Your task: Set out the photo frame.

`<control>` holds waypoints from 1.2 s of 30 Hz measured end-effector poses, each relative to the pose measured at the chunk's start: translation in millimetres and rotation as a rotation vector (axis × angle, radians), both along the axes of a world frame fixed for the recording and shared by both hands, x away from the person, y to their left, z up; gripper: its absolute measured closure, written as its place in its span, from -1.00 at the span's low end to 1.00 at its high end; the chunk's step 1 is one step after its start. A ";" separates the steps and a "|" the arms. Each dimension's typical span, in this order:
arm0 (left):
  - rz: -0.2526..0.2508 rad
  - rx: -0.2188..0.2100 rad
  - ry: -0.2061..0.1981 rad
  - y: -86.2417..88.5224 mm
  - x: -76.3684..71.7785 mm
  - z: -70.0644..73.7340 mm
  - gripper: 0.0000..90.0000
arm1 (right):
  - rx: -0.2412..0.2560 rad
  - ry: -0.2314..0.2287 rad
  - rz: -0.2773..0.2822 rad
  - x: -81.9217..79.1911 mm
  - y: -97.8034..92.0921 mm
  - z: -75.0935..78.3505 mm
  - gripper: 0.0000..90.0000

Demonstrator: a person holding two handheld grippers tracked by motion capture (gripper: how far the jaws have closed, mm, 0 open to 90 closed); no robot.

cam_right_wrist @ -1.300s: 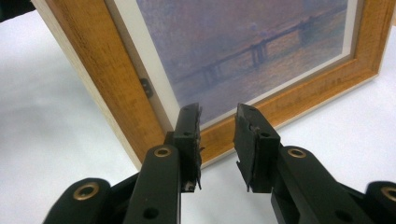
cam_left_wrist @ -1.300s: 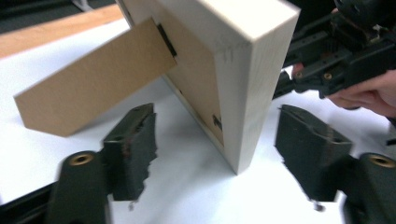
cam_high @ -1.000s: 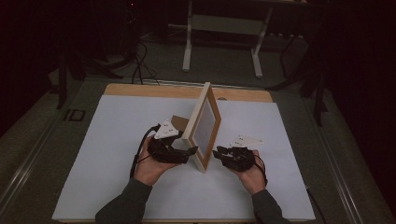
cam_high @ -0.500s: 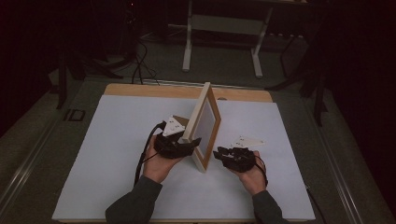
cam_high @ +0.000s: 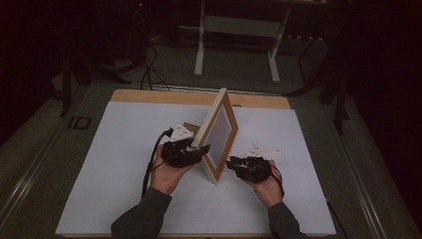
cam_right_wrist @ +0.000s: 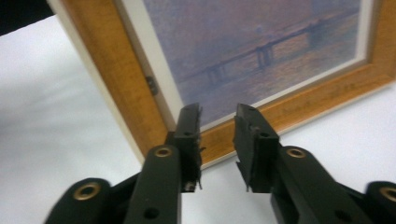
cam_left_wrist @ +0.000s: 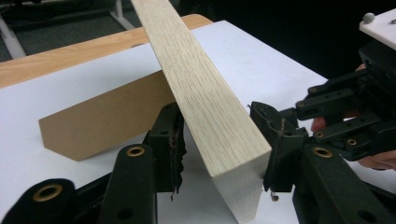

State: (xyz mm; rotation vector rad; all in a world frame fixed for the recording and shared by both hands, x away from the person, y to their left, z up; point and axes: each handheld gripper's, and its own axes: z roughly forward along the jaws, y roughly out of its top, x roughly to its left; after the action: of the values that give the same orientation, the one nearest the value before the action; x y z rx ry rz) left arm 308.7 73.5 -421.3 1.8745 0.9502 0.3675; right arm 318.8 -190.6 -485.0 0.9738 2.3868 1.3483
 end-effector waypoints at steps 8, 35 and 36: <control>0.030 -0.012 0.009 10.3 3.8 -0.6 0.37 | -0.006 0.006 0.018 0.6 0.9 -0.3 0.64; 0.170 -0.124 -0.018 23.5 3.1 -15.5 0.46 | -0.013 0.019 0.036 1.0 5.4 -3.0 0.64; 0.183 -0.144 -0.025 23.7 2.2 -15.8 0.48 | -0.014 0.023 0.036 0.6 6.2 -3.7 0.64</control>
State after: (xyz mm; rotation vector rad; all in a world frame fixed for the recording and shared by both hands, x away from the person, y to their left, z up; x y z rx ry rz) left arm 310.9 97.2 -437.1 1.6551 1.1056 0.4195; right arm 319.4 -184.4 -488.7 0.9522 2.4385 1.3380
